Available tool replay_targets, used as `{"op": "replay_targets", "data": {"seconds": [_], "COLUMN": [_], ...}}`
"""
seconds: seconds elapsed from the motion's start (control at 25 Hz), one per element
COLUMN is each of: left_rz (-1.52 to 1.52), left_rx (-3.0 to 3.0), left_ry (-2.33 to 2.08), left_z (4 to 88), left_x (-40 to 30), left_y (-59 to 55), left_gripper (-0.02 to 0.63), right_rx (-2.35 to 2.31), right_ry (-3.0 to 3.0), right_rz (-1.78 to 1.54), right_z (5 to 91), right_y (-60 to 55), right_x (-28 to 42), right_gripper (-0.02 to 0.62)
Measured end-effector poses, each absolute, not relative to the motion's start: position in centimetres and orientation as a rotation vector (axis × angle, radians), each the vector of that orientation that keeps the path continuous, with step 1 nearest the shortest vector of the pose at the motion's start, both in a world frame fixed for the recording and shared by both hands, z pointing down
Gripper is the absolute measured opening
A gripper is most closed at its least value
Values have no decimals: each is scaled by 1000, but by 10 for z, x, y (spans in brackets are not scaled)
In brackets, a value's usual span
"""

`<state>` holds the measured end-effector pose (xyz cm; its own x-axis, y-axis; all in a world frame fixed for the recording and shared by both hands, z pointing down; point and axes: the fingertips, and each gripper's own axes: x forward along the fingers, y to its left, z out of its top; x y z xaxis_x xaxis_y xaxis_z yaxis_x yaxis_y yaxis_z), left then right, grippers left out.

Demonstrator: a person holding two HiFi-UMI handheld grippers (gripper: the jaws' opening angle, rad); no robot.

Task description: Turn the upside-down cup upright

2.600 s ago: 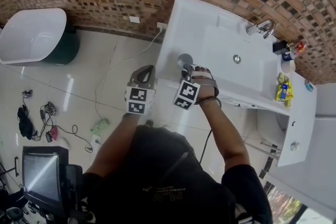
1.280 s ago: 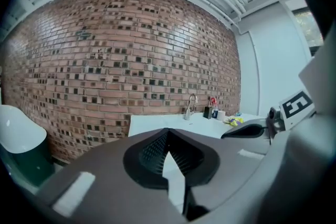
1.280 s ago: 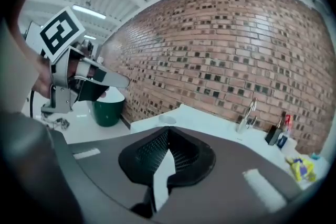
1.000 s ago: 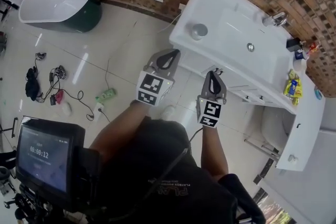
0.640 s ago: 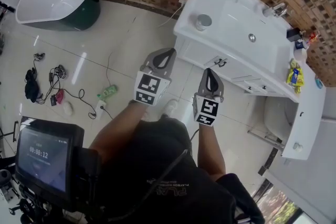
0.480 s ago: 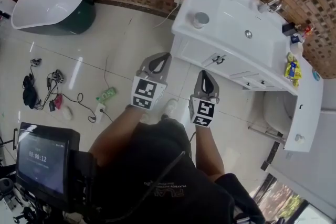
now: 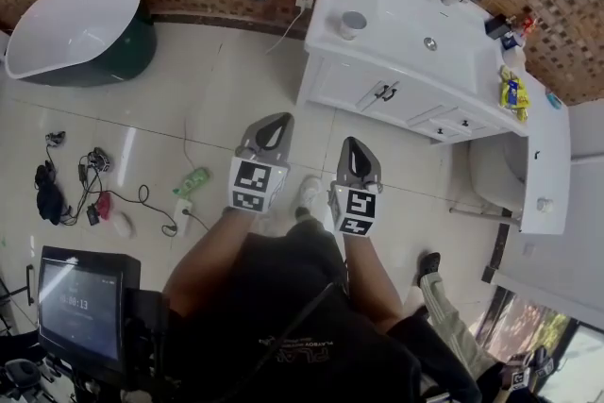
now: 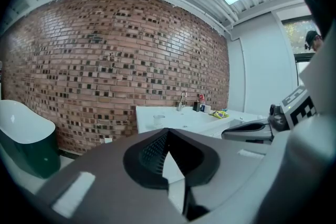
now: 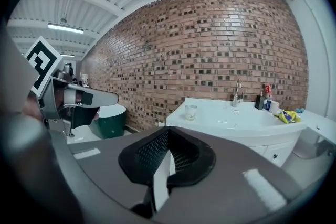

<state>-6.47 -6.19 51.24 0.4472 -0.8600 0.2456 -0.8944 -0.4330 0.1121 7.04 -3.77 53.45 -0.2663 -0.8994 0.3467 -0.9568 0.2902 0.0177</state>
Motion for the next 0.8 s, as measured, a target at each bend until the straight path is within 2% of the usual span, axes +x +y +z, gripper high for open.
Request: {"op": "replay_targets", "data": {"seconds": [0.32,0.8], "left_rz": [252,223], "left_rx": [2550,2580], "left_ry": [-1465,-1475], "left_z": [506,496], "left_x": [-61,-42], "left_y": [-11,19], "left_gripper": [-2,-2], "right_rx": [1736,1731], "right_ry": [-2258,-2298], "right_rz": [254,232], "right_z": [527,516], "right_y": [20,60], "right_x": [52,63], "right_gripper": [14,14]}}
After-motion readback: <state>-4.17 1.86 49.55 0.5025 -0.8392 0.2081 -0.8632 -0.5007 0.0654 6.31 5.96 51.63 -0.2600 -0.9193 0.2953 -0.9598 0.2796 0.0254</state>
